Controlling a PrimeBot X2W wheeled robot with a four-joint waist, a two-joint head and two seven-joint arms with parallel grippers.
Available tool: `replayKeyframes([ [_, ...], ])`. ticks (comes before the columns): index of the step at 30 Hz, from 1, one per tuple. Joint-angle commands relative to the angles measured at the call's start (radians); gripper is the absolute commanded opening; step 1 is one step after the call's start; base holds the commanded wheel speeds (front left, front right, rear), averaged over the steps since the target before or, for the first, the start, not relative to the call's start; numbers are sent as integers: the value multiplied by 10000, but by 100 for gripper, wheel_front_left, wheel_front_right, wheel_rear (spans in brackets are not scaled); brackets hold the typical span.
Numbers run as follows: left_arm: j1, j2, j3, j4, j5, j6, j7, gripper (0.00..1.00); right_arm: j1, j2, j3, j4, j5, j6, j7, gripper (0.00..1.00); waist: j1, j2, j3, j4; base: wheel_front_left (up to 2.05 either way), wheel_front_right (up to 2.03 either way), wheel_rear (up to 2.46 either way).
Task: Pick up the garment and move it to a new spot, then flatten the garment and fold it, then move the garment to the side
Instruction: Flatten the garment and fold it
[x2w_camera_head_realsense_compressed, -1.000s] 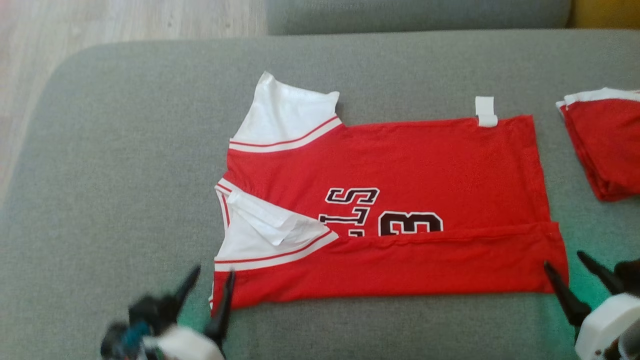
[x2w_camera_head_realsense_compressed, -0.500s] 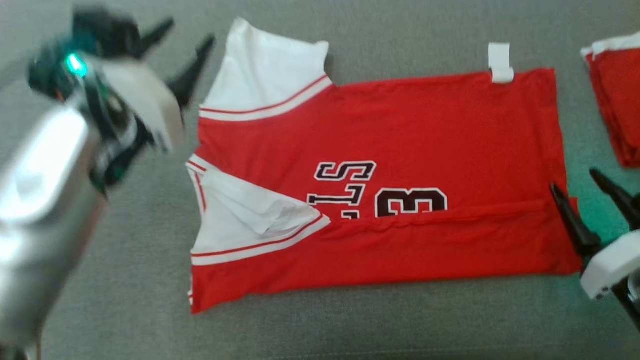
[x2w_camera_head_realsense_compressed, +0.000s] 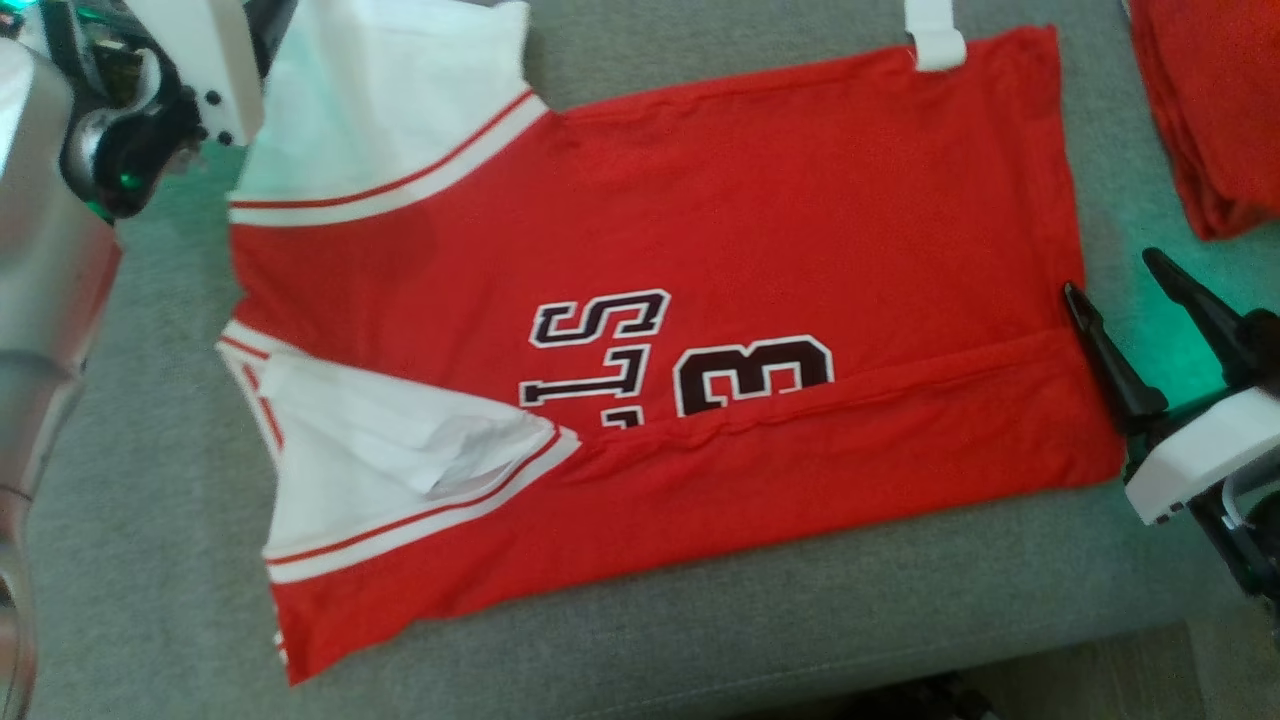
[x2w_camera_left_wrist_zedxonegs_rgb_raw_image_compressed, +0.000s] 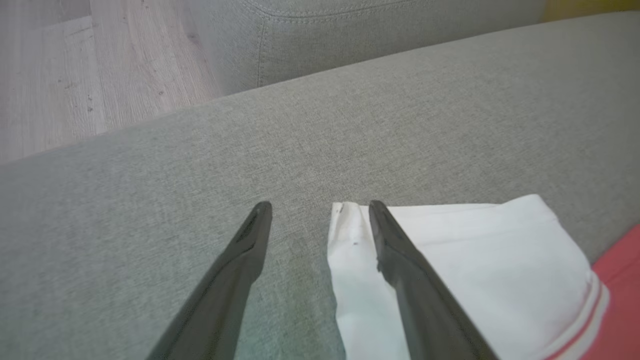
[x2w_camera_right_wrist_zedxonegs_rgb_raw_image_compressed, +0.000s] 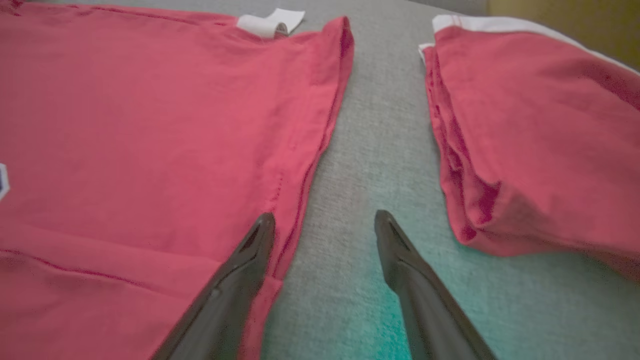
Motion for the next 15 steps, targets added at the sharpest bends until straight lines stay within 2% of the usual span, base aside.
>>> replayKeyframes([
  [1,-544,531,223,-168,-24,-54,39,100,84,-226,113,-142,45,65,-143,100,-2,0,223,-236,0,0,0],
  [9,-774,834,-474,410,-296,-56,-19,100,-135,-65,287,422,60,65,-656,100,-2,0,451,-463,0,0,0],
  [10,-790,850,-549,435,-335,-56,-29,80,-150,-62,278,463,61,65,-686,100,-2,0,454,-469,0,0,0],
  [11,-802,859,-616,444,-390,-56,-45,49,-164,-73,255,499,58,65,-712,100,-2,0,455,-469,0,0,0],
  [12,-816,869,-680,445,-446,-56,-78,36,-181,-95,236,532,64,65,-737,100,-2,0,455,-466,0,0,0],
  [15,-909,883,-873,397,-548,-56,-297,7,-230,-163,179,612,55,65,-802,100,-2,0,407,-428,0,0,0],
])
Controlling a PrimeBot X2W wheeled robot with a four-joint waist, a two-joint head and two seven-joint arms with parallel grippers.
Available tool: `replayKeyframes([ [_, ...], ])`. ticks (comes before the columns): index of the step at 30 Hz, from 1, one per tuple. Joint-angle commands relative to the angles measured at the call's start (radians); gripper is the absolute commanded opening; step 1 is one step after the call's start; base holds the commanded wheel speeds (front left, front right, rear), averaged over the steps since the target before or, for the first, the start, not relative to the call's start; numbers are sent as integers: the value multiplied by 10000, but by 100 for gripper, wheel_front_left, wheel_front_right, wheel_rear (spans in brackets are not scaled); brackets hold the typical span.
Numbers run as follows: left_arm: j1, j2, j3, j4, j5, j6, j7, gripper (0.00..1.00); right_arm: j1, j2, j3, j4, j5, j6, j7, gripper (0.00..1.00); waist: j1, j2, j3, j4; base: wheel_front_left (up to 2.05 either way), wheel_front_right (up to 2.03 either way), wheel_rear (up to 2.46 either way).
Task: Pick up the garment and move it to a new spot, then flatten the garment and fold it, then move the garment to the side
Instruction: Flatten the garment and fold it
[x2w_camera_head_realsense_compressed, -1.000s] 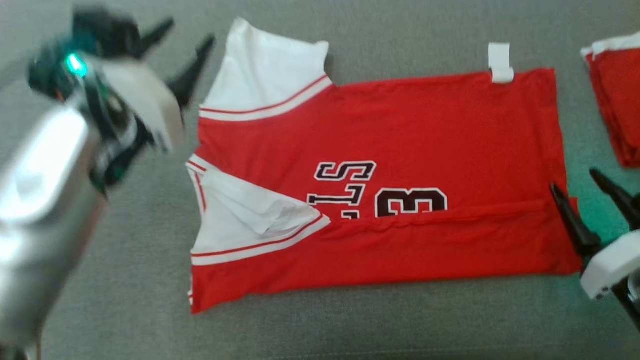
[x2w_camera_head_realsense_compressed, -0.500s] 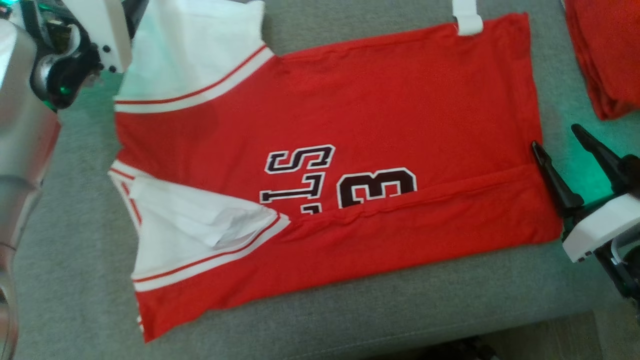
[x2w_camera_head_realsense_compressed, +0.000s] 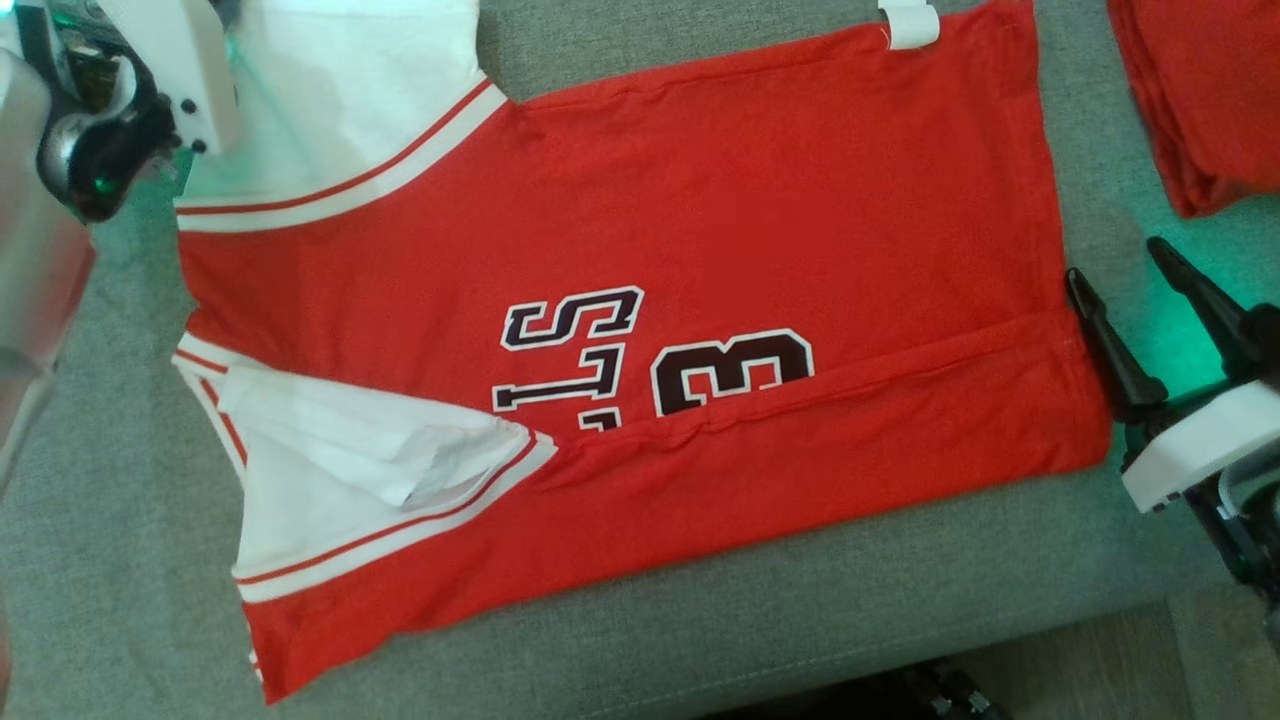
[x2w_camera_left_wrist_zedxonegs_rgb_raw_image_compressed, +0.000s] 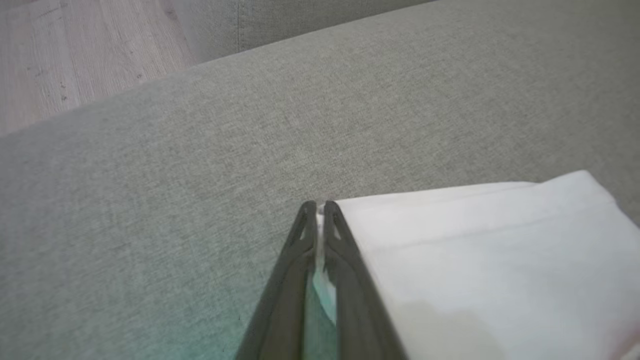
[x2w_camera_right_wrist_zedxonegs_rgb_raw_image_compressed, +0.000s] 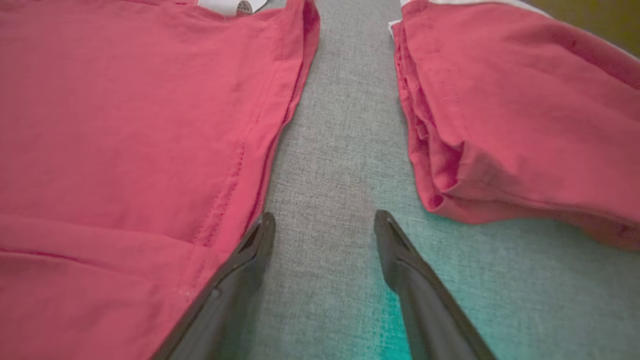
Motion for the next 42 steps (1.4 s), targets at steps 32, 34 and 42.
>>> replayKeyframes([
  [32,-1238,610,-2222,-1352,-1477,18,-1529,0,-5073,459,2887,3584,3106,65,1033,44,0,0,-834,987,0,0,0],
  [34,-1293,620,-2289,-1316,-1570,18,-1633,0,-5333,416,3053,3841,3133,65,747,24,0,0,-800,1018,0,0,0],
  [42,-1574,568,-2314,-1064,-1944,18,-2384,0,-6182,408,3718,4545,3664,65,22,0,0,0,-745,1061,0,0,0],
])
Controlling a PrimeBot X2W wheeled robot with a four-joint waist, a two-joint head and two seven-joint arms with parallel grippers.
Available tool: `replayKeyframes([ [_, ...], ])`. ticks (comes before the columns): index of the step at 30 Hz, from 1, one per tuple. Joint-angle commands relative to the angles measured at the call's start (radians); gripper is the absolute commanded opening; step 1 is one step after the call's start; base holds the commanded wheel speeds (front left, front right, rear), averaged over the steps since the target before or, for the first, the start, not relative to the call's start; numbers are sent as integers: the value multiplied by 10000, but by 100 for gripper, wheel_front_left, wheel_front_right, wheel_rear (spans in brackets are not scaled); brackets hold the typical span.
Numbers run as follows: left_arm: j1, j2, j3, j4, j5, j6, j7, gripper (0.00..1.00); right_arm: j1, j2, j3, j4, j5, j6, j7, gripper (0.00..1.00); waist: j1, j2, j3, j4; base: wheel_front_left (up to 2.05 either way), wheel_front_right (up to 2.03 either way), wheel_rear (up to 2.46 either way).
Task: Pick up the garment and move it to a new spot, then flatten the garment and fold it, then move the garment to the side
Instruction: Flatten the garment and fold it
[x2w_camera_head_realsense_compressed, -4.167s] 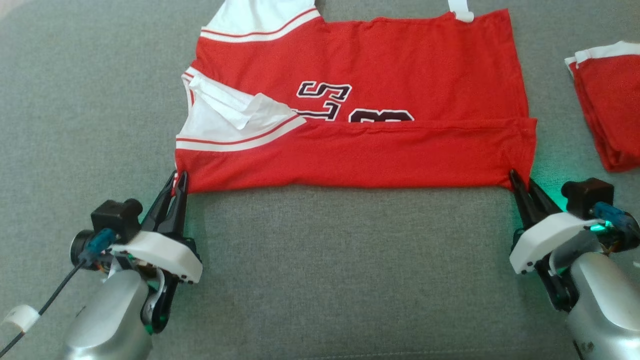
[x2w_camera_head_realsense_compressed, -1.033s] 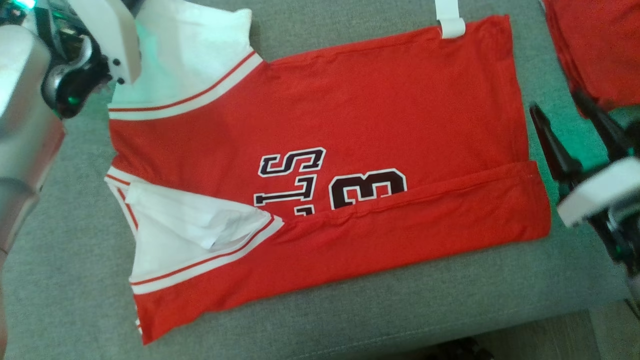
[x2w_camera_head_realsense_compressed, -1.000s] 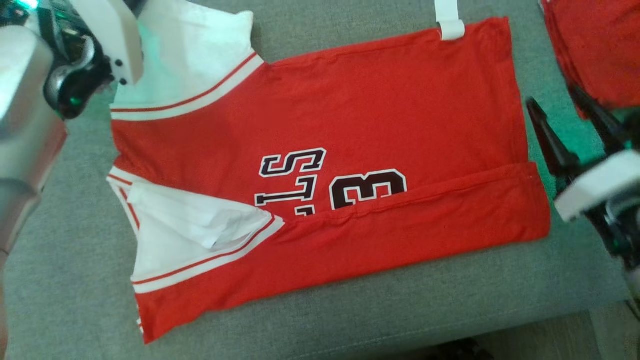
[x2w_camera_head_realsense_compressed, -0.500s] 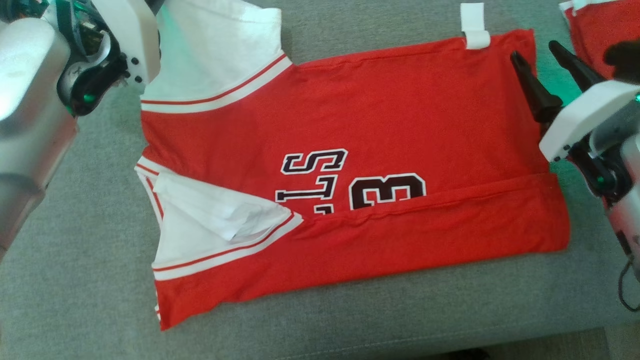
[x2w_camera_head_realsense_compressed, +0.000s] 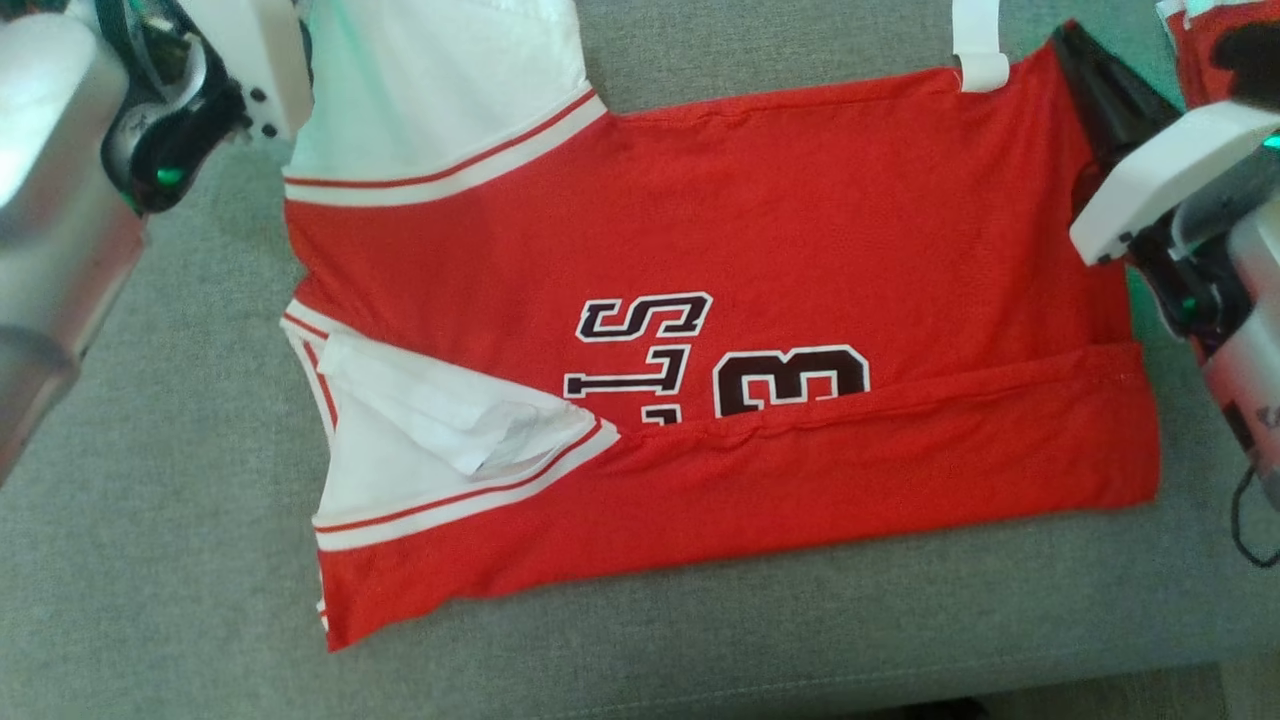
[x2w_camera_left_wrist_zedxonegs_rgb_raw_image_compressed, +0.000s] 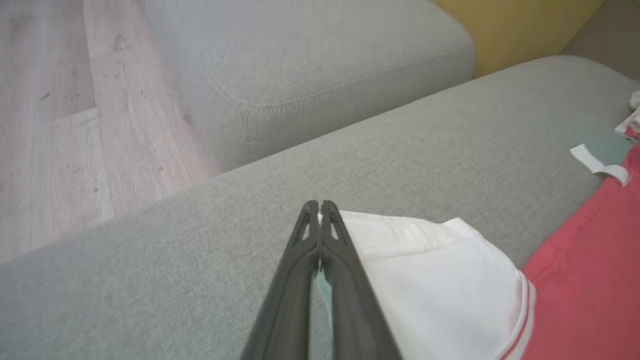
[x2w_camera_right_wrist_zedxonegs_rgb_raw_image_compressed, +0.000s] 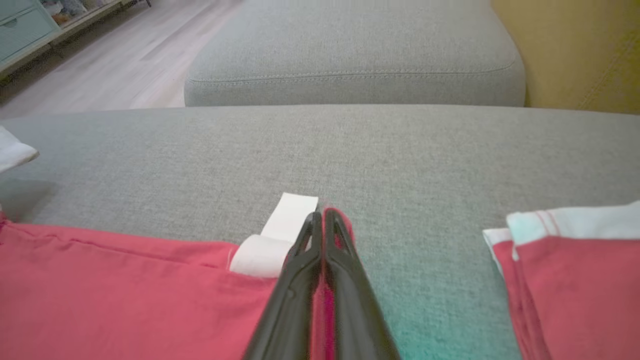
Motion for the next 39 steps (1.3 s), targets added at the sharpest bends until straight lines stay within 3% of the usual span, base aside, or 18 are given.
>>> replayKeyframes([
  [1,-753,400,373,-177,-92,18,-260,0,-163,-215,75,-122,143,65,-215,0,0,0,0,13,0,0,0],
  [13,-1596,539,100,-238,-124,17,-2160,0,-1132,-702,419,315,869,65,-1531,0,0,0,-204,135,0,0,0],
  [19,-1538,857,-301,-809,-439,17,-2469,0,-869,-1085,649,237,1212,65,-1670,0,0,0,-422,288,0,0,0],
  [29,-23,2343,-1442,-2568,-731,17,-2877,0,955,-1989,800,-620,1758,65,-1899,0,0,0,-863,696,0,0,0],
  [39,1786,2904,-1833,-3956,-428,398,-3683,0,2827,-2401,12,-1422,1430,65,-1972,0,0,0,-1122,973,0,0,0],
])
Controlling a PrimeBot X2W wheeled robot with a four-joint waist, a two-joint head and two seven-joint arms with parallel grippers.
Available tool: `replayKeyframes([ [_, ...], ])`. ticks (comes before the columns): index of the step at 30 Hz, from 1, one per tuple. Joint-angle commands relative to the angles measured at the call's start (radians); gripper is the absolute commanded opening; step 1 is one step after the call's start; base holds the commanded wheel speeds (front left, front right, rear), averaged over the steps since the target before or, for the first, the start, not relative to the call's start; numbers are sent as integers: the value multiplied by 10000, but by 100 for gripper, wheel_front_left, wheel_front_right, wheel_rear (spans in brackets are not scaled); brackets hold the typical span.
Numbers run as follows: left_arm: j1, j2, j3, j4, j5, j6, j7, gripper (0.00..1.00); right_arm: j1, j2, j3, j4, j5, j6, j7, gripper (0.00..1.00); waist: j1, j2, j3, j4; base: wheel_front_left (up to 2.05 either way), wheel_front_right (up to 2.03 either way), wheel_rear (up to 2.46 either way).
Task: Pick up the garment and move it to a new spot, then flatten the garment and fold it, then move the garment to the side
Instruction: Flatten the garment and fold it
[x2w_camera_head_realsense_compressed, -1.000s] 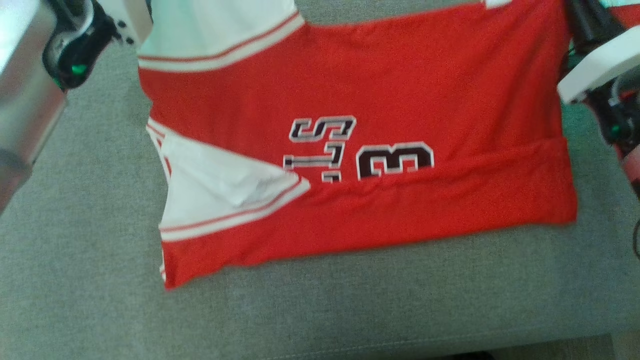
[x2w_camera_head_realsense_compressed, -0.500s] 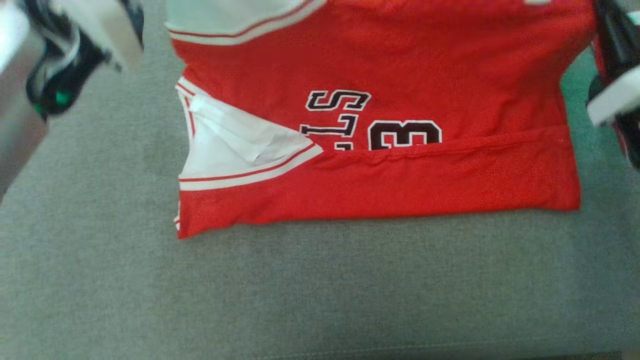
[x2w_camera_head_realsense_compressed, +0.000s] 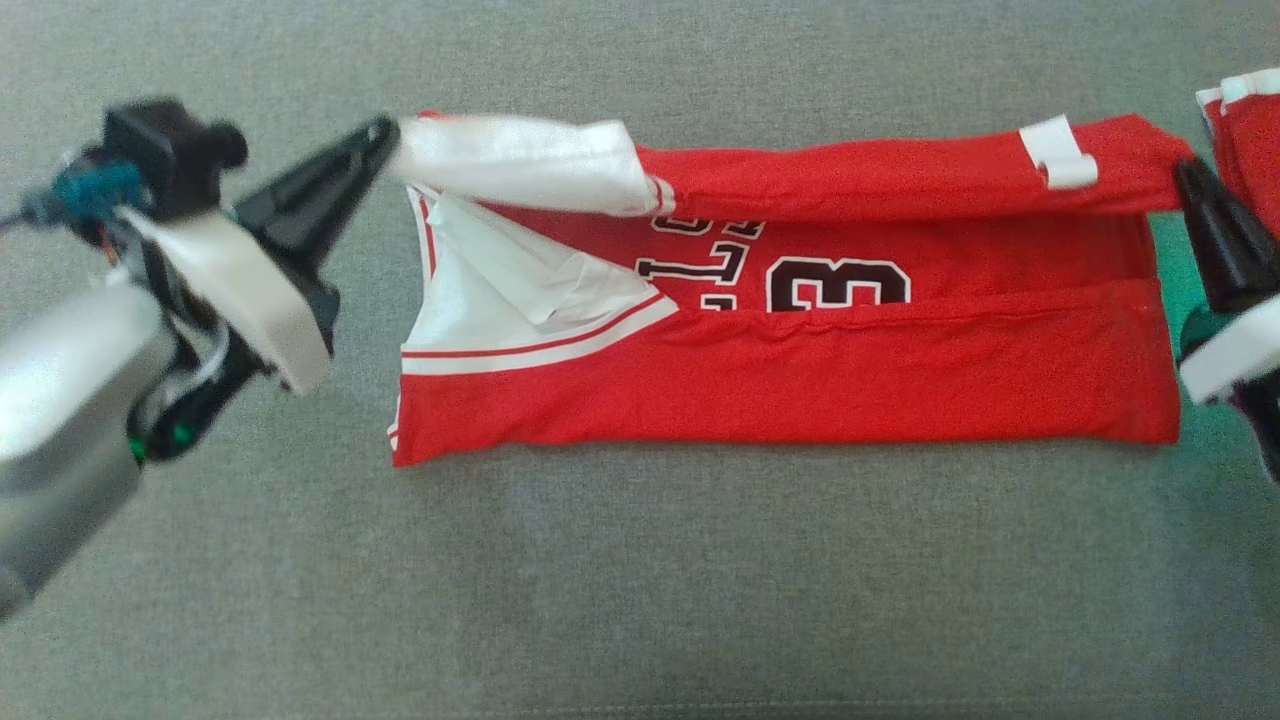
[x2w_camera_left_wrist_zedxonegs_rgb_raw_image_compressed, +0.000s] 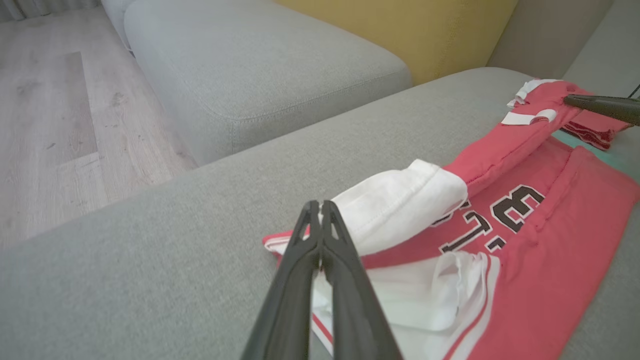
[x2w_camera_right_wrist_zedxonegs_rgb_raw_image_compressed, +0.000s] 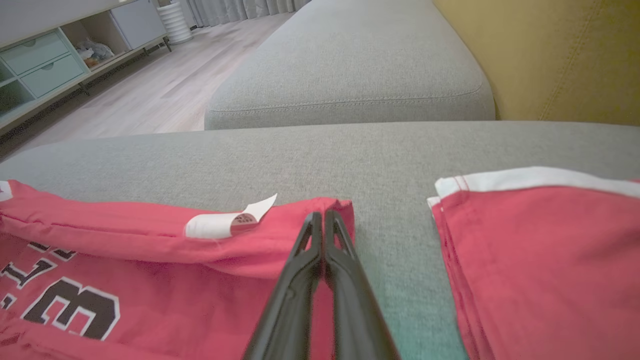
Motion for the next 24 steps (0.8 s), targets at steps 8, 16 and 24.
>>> replayKeyframes([
  [8,1176,1125,259,-1147,229,619,-567,0,2359,-17,-1555,-1015,-727,65,152,0,1,-1,-264,36,0,0,0],
  [16,1956,1189,192,-1633,266,1036,-771,0,3609,805,-2954,-1671,-1614,65,766,0,1,-1,-376,-15,0,0,0],
  [24,3003,482,475,-1145,-157,1702,-1700,100,4124,1854,-4127,-1611,-2453,65,653,100,1,-1,-568,-126,0,0,0],
])
